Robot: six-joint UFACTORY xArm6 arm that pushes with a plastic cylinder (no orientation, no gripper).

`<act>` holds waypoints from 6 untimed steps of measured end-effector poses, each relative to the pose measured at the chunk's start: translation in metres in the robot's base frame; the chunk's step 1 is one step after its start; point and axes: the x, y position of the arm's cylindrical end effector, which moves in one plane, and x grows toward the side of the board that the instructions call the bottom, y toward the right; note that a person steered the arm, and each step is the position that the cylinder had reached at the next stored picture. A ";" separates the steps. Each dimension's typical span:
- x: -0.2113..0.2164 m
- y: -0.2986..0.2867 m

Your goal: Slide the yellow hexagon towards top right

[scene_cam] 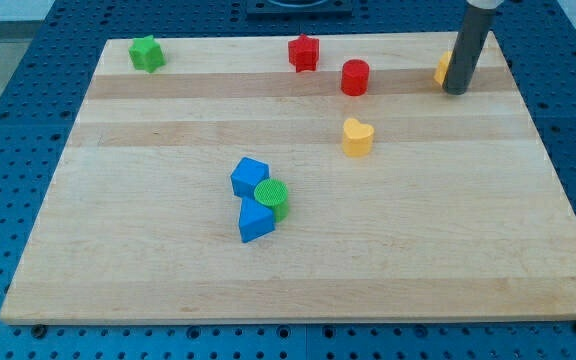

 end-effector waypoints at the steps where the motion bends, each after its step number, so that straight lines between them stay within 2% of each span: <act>1: -0.009 0.000; 3: -0.030 0.000; 6: -0.036 0.000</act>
